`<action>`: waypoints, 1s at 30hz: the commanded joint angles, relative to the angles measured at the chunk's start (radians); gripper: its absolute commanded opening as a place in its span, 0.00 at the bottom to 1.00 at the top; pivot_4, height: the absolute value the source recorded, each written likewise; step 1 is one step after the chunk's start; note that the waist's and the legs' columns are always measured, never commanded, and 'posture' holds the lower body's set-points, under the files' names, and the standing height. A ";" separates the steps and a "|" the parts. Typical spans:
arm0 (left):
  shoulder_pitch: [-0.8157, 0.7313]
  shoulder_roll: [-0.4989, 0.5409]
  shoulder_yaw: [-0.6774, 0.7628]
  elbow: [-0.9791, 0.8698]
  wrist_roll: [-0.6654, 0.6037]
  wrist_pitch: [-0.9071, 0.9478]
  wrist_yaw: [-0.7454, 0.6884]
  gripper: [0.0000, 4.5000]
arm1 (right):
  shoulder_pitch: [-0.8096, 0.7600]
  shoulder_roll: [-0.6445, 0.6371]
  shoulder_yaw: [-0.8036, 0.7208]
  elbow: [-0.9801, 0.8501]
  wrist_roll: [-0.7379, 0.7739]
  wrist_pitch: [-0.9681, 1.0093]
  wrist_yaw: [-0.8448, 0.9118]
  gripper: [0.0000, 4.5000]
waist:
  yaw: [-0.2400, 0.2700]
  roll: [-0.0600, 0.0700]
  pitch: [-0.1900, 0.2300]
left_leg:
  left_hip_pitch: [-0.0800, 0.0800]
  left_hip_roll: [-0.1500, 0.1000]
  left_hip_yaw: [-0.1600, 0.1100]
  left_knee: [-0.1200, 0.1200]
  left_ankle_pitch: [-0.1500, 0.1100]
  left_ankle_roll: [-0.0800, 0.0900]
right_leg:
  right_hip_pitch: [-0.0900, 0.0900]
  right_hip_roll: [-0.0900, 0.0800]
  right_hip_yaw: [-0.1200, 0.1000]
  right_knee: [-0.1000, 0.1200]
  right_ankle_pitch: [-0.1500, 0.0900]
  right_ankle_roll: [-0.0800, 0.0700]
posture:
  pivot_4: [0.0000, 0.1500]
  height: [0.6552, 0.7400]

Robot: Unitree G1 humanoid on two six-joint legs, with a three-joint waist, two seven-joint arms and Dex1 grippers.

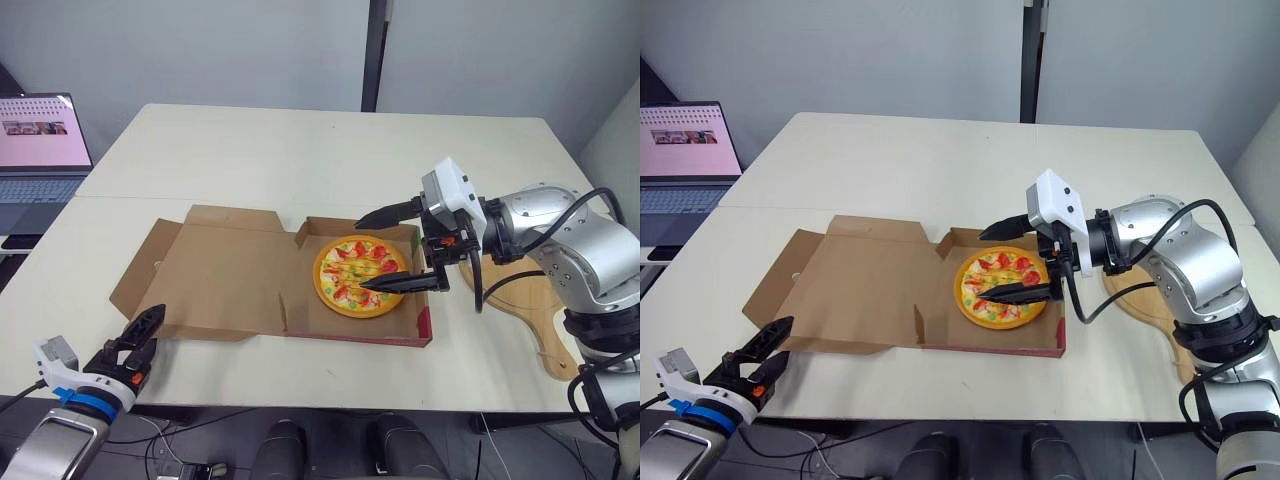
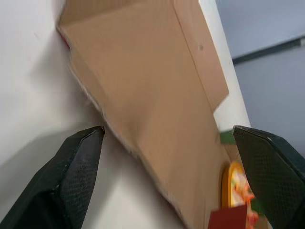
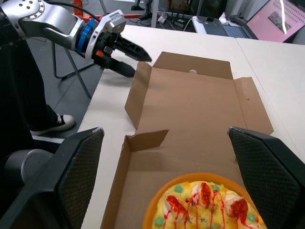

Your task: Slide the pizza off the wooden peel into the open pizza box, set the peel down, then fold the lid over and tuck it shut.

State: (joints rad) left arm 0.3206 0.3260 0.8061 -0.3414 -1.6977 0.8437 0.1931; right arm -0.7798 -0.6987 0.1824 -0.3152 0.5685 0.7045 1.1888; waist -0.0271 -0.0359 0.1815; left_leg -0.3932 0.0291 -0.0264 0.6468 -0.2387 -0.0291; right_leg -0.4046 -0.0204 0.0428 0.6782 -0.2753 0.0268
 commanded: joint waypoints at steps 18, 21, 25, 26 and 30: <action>0.005 0.100 -0.133 0.073 0.016 -0.065 -0.037 0.00 | -0.024 -0.021 -0.020 -0.027 -0.005 0.009 0.001 1.00 | -0.001 0.000 0.000 | 0.000 0.000 0.001 -0.001 0.000 0.000 | 0.000 0.002 0.000 -0.001 0.000 0.000 | 1.00 0.93; 0.011 0.112 -0.124 0.070 0.024 -0.068 -0.047 0.00 | -0.017 -0.016 -0.026 -0.019 -0.020 -0.012 -0.017 1.00 | -0.001 0.000 0.000 | 0.000 0.000 0.001 -0.001 0.000 0.000 | 0.000 0.002 0.000 -0.001 0.000 0.000 | 1.00 0.93; -0.004 0.169 -0.116 0.064 0.041 -0.058 -0.075 0.00 | 0.004 -0.001 -0.027 0.019 -0.090 -0.053 -0.095 1.00 | -0.001 0.000 0.000 | 0.000 0.000 0.001 -0.001 0.000 0.000 | -0.001 0.002 0.000 -0.002 0.000 0.000 | 1.00 0.93; -0.010 0.189 -0.112 0.059 0.036 -0.054 -0.081 0.00 | 0.008 -0.001 -0.021 0.050 -0.129 -0.082 -0.118 1.00 | -0.001 0.000 0.000 | 0.000 0.000 0.001 -0.001 0.000 0.000 | -0.001 0.002 0.000 -0.002 -0.001 -0.002 | 1.00 0.93; -0.033 0.276 -0.091 0.078 0.035 -0.040 -0.118 0.00 | -0.009 -0.002 0.034 0.240 -0.329 -0.229 -0.213 0.91 | -0.002 0.000 0.000 | 0.000 0.000 0.001 -0.001 0.000 0.000 | -0.001 0.001 0.000 -0.002 -0.004 -0.008 | 1.00 0.93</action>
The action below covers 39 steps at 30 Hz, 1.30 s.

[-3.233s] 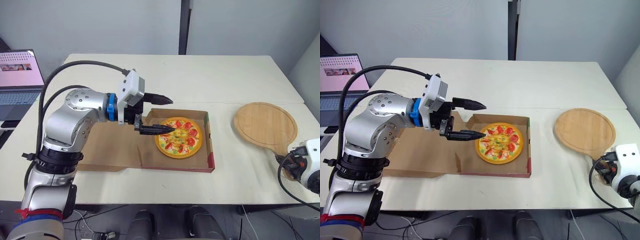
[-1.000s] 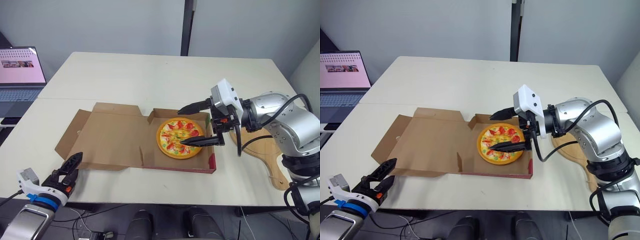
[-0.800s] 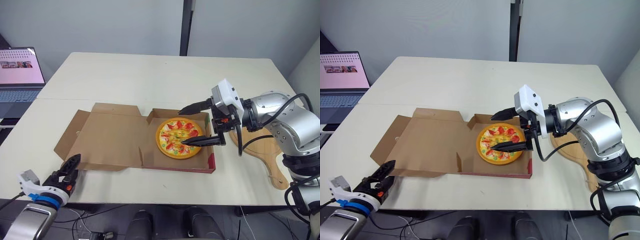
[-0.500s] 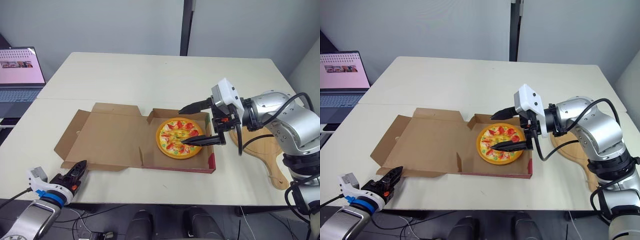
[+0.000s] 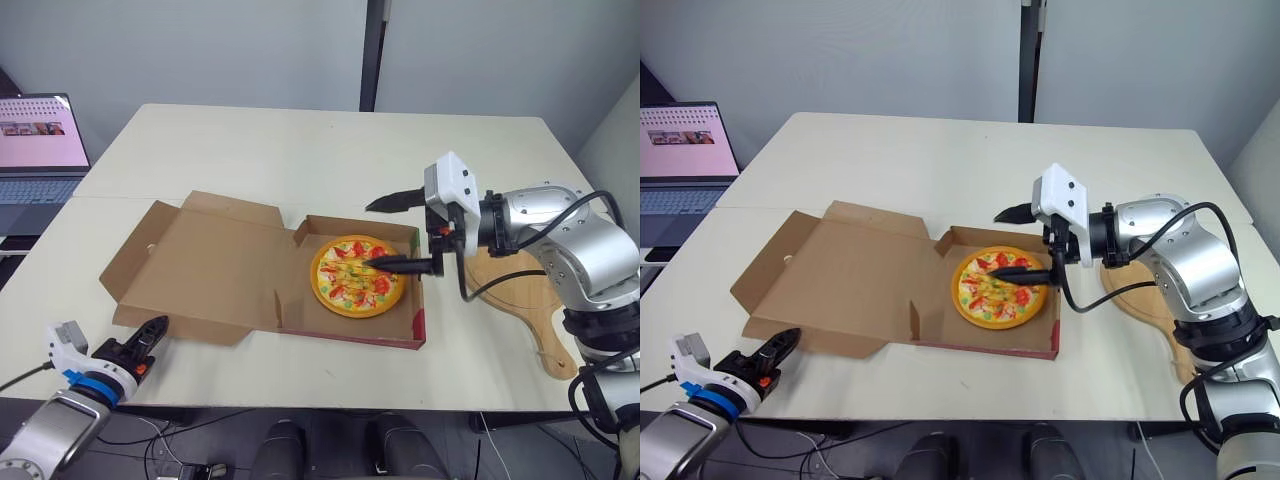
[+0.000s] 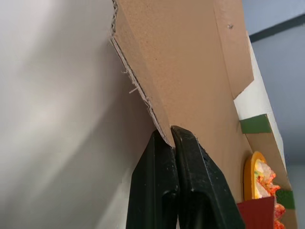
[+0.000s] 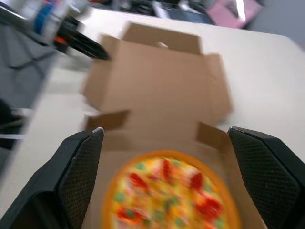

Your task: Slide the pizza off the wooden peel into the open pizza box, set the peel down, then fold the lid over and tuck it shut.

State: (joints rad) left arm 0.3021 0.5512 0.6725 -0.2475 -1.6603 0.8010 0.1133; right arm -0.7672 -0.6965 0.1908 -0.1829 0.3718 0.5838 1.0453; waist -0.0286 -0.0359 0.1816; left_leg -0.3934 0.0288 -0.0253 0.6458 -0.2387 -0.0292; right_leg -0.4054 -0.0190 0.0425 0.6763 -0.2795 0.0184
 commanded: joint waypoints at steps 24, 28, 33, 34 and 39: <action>-0.449 0.384 -0.155 0.343 0.391 0.137 -0.479 0.00 | -0.201 0.151 0.134 0.916 -0.446 -0.712 0.129 0.01 | 0.000 0.002 0.002 | -0.002 -0.001 -0.002 -0.003 0.000 0.000 | -0.002 0.004 -0.002 0.001 0.003 0.004 | 1.00 0.93; -0.617 0.443 -0.296 0.448 0.581 0.086 -0.665 0.00 | -0.124 0.117 0.103 0.732 -0.374 -0.579 0.231 0.01 | 0.003 0.002 0.002 | -0.002 -0.001 -0.002 -0.003 0.000 0.000 | -0.001 0.004 -0.003 0.001 0.003 0.004 | 1.00 0.93; -0.837 0.451 -0.481 0.581 0.837 -0.053 -0.889 0.00 | 0.004 0.051 0.085 0.460 -0.326 -0.410 0.282 0.01 | 0.003 0.003 0.003 | -0.003 -0.002 -0.003 -0.003 0.000 0.000 | -0.002 0.004 -0.004 0.001 0.003 0.005 | 1.00 0.93; -0.886 0.444 -0.511 0.612 0.880 -0.078 -0.926 0.00 | 0.037 0.037 0.083 0.400 -0.317 -0.376 0.283 0.01 | 0.004 0.003 0.003 | -0.003 -0.002 -0.002 -0.003 0.000 0.000 | -0.002 0.004 -0.004 0.001 0.003 0.005 | 1.00 0.93; -1.063 0.401 -0.613 0.746 1.054 -0.191 -1.076 0.00 | 0.154 -0.006 0.070 0.174 -0.276 -0.217 0.263 0.01 | 0.001 0.003 0.003 | -0.004 -0.002 -0.002 -0.002 0.000 0.000 | -0.003 0.005 -0.004 0.001 0.003 0.005 | 1.00 0.93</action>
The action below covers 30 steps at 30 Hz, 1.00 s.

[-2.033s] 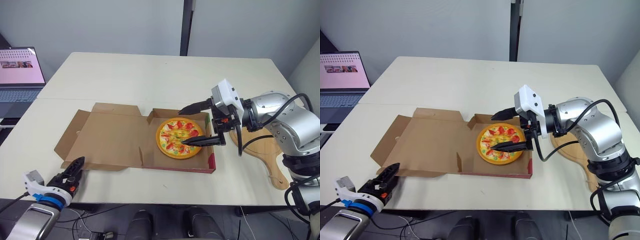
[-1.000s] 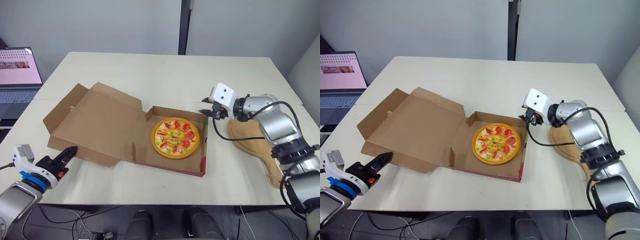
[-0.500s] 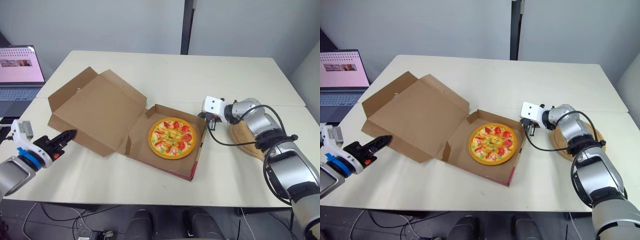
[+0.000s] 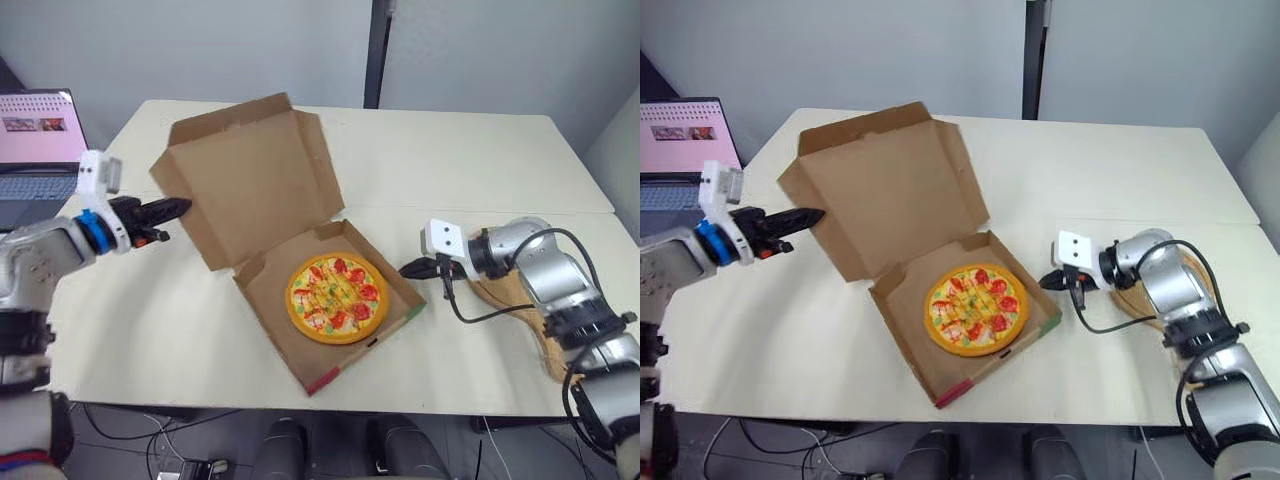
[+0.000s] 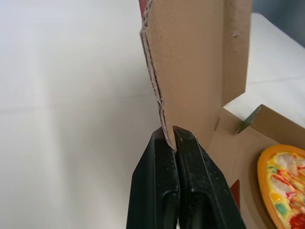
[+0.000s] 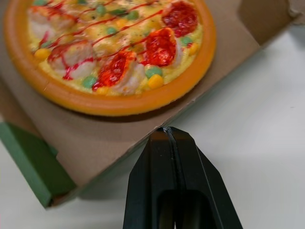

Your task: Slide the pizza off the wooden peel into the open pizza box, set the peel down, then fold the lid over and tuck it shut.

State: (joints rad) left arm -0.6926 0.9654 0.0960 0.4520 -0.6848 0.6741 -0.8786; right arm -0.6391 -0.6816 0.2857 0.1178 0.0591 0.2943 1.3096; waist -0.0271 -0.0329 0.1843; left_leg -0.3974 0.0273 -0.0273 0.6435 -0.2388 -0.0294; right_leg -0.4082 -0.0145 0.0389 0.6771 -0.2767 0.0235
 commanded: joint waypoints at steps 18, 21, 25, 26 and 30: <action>-0.403 -0.217 -0.132 0.403 0.445 -0.407 -0.281 0.00 | 0.164 -0.024 -0.058 -0.552 0.147 0.462 -0.217 0.01 | 0.001 -0.001 0.000 | -0.002 0.000 0.000 0.002 0.000 0.000 | -0.001 0.000 0.001 0.000 -0.002 0.007 | 1.00 0.93; -0.409 -0.224 -0.128 0.415 0.471 -0.441 -0.296 0.00 | 0.096 0.039 -0.188 -0.435 0.151 0.392 -0.348 0.05 | -0.001 -0.001 0.000 | -0.002 -0.001 0.001 0.002 0.000 0.000 | -0.001 0.000 0.002 -0.001 -0.001 0.009 | 1.00 0.93; -0.405 -0.227 -0.118 0.416 0.488 -0.463 -0.303 0.00 | 0.019 0.116 -0.293 -0.340 0.166 0.347 -0.486 0.28 | -0.002 -0.001 0.000 | -0.002 0.000 0.002 0.003 0.000 0.000 | -0.002 0.000 0.002 0.000 0.000 0.009 | 1.00 0.93; -0.405 -0.228 -0.116 0.416 0.491 -0.468 -0.303 0.00 | 0.003 0.130 -0.307 -0.325 0.165 0.343 -0.514 0.36 | -0.002 -0.001 0.000 | -0.002 0.000 0.001 0.002 0.000 0.000 | -0.002 0.000 0.002 0.000 0.001 0.006 | 1.00 0.93; -0.403 -0.232 -0.109 0.408 0.496 -0.472 -0.305 0.00 | -0.067 0.195 -0.338 -0.247 0.149 0.350 -0.645 0.67 | -0.003 -0.001 0.000 | -0.003 0.000 0.001 0.001 0.000 0.000 | -0.003 0.000 0.002 0.001 0.002 0.005 | 1.00 0.93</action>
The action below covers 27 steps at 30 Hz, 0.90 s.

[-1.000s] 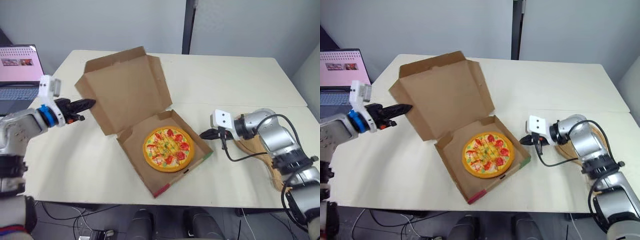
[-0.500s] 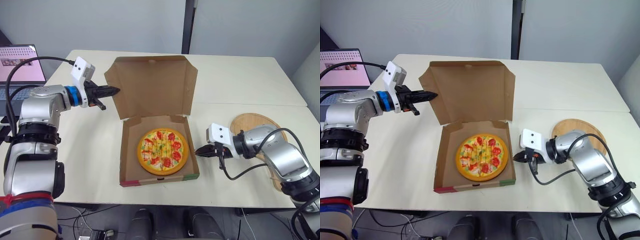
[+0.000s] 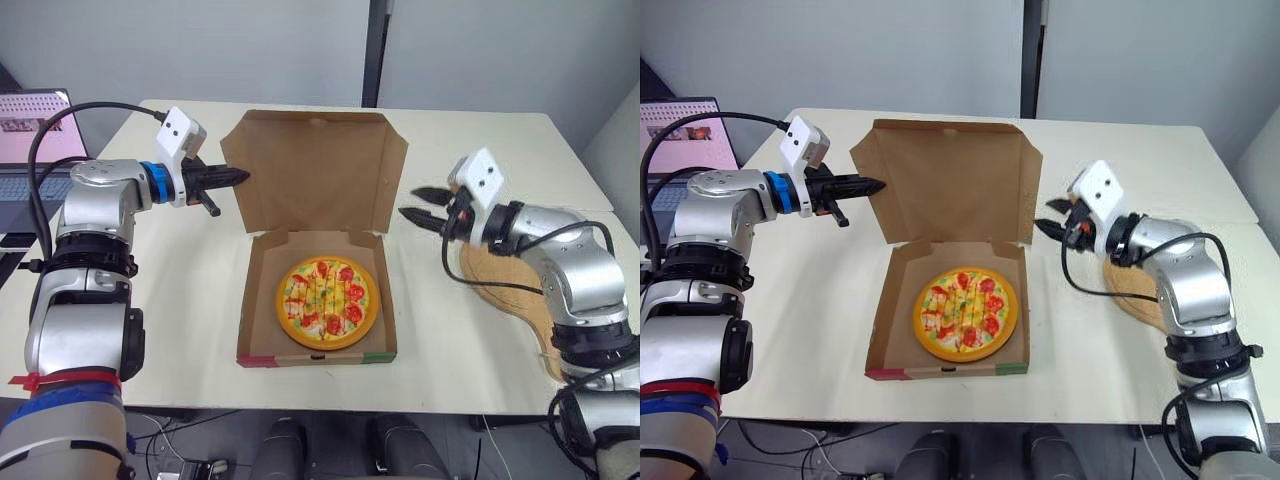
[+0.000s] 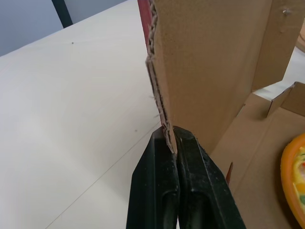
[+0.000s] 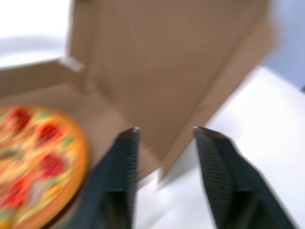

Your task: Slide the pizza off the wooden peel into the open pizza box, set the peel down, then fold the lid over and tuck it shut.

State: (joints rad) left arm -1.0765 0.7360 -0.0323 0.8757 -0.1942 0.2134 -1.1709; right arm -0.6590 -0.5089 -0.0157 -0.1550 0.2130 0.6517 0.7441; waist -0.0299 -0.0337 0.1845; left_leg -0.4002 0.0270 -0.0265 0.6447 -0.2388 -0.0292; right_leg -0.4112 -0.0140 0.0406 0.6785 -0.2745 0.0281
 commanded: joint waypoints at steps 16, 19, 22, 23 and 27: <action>-0.040 -0.015 0.027 -0.009 0.015 -0.021 -0.011 0.00 | -0.186 0.162 -0.021 0.198 0.040 0.020 -0.225 0.62 | 0.001 0.000 0.000 | -0.001 0.000 0.000 0.000 0.000 0.000 | 0.000 0.000 0.000 0.001 0.000 0.000 | 1.00 0.93; -0.046 -0.022 0.029 -0.012 0.014 -0.017 -0.012 0.00 | -0.190 0.164 -0.018 0.208 0.040 0.008 -0.236 0.38 | 0.000 0.000 0.000 | -0.001 0.000 0.000 0.000 0.000 0.000 | 0.000 0.000 0.000 0.001 0.000 0.000 | 1.00 0.93; -0.055 -0.032 0.032 -0.011 0.010 -0.012 -0.013 0.00 | -0.194 0.170 -0.016 0.215 0.040 0.003 -0.248 0.14 | -0.002 0.000 0.000 | 0.000 0.000 0.000 0.000 0.000 0.000 | 0.000 0.000 0.000 0.001 0.000 0.000 | 1.00 0.93; -0.058 -0.037 0.032 -0.011 0.009 -0.012 -0.013 0.00 | -0.195 0.173 -0.018 0.214 0.043 0.007 -0.254 0.06 | -0.002 0.000 0.000 | 0.000 0.000 0.000 0.000 0.000 0.000 | 0.000 0.000 0.000 0.001 0.000 0.000 | 1.00 0.93; -0.078 -0.069 0.030 0.000 0.015 -0.022 -0.002 0.00 | -0.190 0.178 -0.019 0.186 0.049 0.025 -0.280 0.00 | -0.001 0.000 0.000 | -0.001 0.000 0.000 0.000 0.000 0.000 | 0.000 0.000 0.000 0.001 0.000 0.000 | 1.00 0.93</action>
State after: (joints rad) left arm -1.1121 0.6807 -0.0129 0.8879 -0.1754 0.2102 -1.1677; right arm -0.8256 -0.3342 -0.0199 0.0823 0.2538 0.6842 0.4707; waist -0.0307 -0.0336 0.1845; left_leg -0.4009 0.0268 -0.0267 0.6452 -0.2388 -0.0291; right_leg -0.4117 -0.0141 0.0404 0.6796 -0.2743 0.0278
